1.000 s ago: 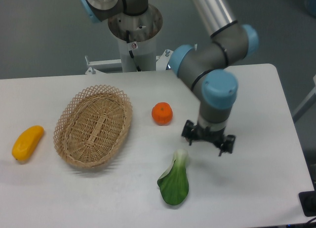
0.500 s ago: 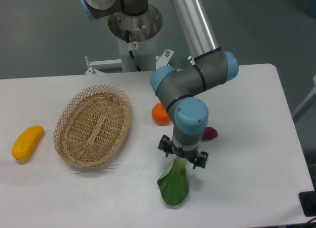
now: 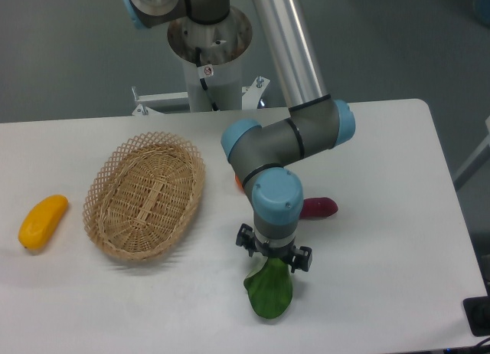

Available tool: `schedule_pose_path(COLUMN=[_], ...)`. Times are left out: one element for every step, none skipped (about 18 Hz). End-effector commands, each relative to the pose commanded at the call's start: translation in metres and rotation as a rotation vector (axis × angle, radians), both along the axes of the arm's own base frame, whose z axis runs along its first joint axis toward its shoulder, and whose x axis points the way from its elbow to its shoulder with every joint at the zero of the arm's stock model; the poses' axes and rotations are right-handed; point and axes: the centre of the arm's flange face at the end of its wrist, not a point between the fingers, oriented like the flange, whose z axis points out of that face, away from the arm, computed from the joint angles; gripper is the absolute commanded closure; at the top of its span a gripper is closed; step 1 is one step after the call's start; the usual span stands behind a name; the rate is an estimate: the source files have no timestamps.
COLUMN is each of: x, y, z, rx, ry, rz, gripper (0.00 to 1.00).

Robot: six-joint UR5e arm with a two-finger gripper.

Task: Pick up the green vegetable from the table
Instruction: 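Close the gripper on the bok choy's white stem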

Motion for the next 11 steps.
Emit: schedule_pose_path(x=[0.0003,-0.0001,-0.0002,-0.0002,-0.0005,-0.0002,-0.0002,-0.0001,-0.0004,-0.0003,-0.0004], y=[-0.0003,0.0001,0.0002,0.0002,0.0005,0.0002,0.0002,0.0001,0.0004,0.0005,0.0006], z=[-0.0017,-0.0009,-0.0029,-0.0029,-0.0023,-0.0029,-0.0019,-0.0009,0.0008,0.0039,0.0064], rx=[-0.002,0.0,-0.002,-0.002,-0.001,-0.002,-0.001,0.0,0.002,0.007,0.009], ry=[-0.002,0.0,-0.002,-0.002,-0.001,-0.002,-0.001,0.0,0.002,0.004,0.007], rz=[0.0,0.0,0.0,0.002,0.003,0.005,0.005,0.005,0.003,0.003,0.003], gripper=[0.0,0.05,0.15,0.26,0.44,0.62,0.74,0.76,0.76,0.76,0.76])
